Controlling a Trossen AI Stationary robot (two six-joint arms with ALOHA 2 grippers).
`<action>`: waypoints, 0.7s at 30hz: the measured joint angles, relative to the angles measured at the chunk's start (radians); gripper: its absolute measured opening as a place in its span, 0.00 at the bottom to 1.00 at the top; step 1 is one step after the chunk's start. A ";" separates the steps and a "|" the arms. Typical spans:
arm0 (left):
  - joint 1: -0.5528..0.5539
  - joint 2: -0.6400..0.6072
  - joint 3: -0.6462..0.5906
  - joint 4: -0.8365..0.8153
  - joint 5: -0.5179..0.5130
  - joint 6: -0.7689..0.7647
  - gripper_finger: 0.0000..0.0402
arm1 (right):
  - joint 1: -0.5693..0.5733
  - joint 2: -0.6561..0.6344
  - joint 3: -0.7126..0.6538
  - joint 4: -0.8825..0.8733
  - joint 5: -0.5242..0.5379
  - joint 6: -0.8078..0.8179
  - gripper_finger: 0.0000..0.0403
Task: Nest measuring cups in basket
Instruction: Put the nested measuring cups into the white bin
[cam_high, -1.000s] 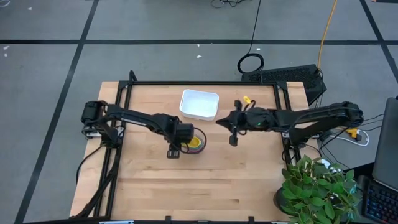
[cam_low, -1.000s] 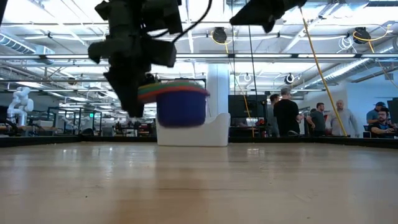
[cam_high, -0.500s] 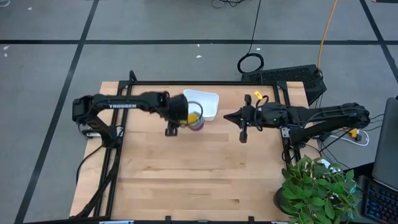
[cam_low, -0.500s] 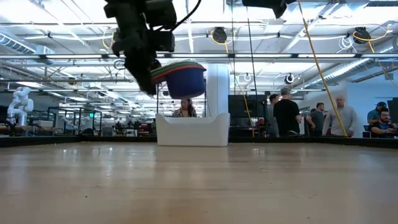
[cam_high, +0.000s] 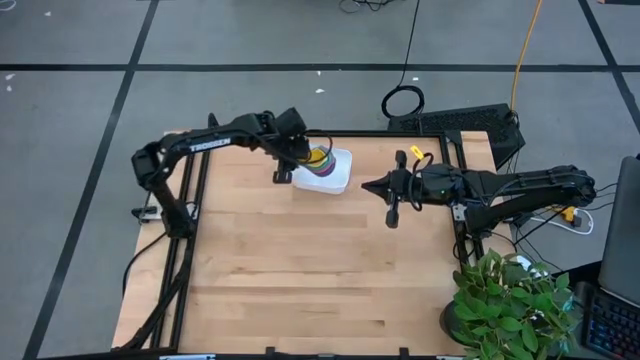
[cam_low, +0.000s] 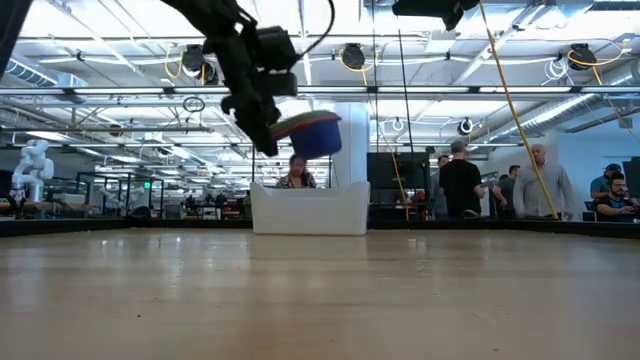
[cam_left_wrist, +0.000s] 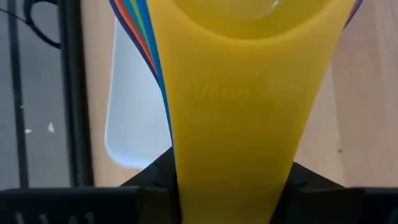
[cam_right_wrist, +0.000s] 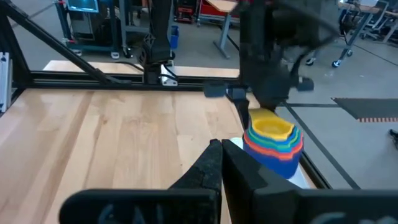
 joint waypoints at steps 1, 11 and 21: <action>0.009 0.017 0.003 0.008 0.009 0.009 0.34 | 0.000 0.000 0.000 0.000 0.002 -0.003 0.00; 0.039 0.192 0.022 0.087 0.014 0.073 0.34 | 0.000 0.000 0.000 -0.003 0.001 -0.010 0.00; 0.040 0.275 0.022 0.126 0.014 0.094 0.34 | 0.000 0.000 0.000 -0.005 0.001 -0.017 0.00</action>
